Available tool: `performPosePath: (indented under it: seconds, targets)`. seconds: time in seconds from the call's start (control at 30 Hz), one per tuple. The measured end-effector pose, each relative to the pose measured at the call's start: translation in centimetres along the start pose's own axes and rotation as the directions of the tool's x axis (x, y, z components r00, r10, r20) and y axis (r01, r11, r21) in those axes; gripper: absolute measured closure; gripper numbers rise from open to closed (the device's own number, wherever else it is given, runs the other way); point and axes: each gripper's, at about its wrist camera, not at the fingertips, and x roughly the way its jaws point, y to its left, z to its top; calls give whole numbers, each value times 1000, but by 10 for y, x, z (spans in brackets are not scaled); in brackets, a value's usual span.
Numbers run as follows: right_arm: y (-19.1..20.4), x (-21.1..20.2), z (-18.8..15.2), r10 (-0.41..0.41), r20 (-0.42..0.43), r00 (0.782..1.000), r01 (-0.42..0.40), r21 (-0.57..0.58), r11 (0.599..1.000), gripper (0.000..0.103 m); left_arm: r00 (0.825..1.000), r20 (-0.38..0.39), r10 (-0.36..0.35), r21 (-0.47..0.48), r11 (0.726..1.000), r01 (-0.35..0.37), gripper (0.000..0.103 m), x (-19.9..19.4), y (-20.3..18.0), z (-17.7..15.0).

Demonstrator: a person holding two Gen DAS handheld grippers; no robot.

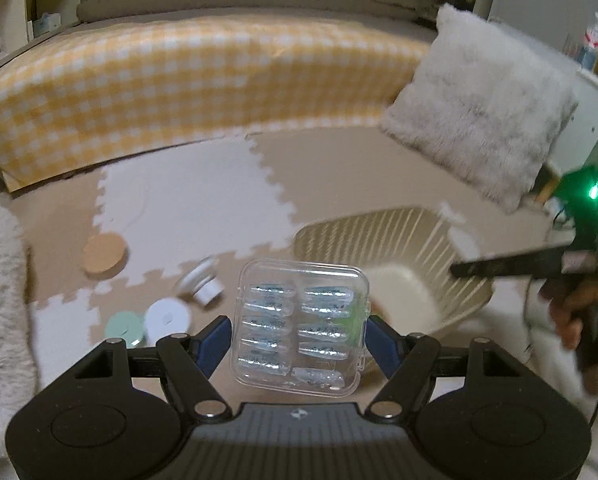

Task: Organize rigid objects
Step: 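Grasp the clear box of parts with the left tool and lift, then lower the clear box into the basket beside the coaster and release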

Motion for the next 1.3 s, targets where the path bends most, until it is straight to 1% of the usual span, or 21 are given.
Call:
performPosePath:
  seconds: [0.23, 0.43, 0.57, 0.7, 0.77, 0.93, 1.03, 1.17, 1.3]
  targets:
    - [-1, 0, 1, 8, -4, 1000, -8, 7, 1000, 97, 998, 2, -56, -118, 991, 56, 29, 29, -28, 26]
    - [-3, 0, 0, 17, -3, 1000, -17, 11, 1000, 96, 991, -45, -127, -241, 964, 113, 29, 69, -51, 47]
    - [-2, -1, 0, 20, -3, 1000, -20, 6, 1000, 96, 988, -69, -139, -305, 946, 111, 29, 95, -60, 54]
    - [-3, 0, 0, 25, -3, 1000, -25, 7, 1000, 96, 984, -107, -142, -376, 922, 92, 29, 123, -64, 52]
    - [-4, -1, 0, 28, -3, 1000, -28, 7, 1000, 96, 981, -129, -147, -392, 916, 85, 29, 135, -66, 49]
    - [-4, -1, 0, 30, -2, 1000, -30, 5, 1000, 96, 973, -174, -152, -406, 911, 70, 29, 157, -71, 42]
    - [-3, -1, 0, 31, -3, 1000, -31, 9, 999, 96, 971, -183, -157, -405, 912, 71, 29, 164, -74, 40]
    - [-3, -1, 0, 32, -3, 999, -32, 10, 999, 96, 966, -197, -169, -436, 898, 68, 28, 174, -75, 37]
    - [-3, -1, 0, 32, -3, 999, -32, 8, 999, 96, 964, -209, -165, -437, 897, 59, 23, 178, -75, 32]
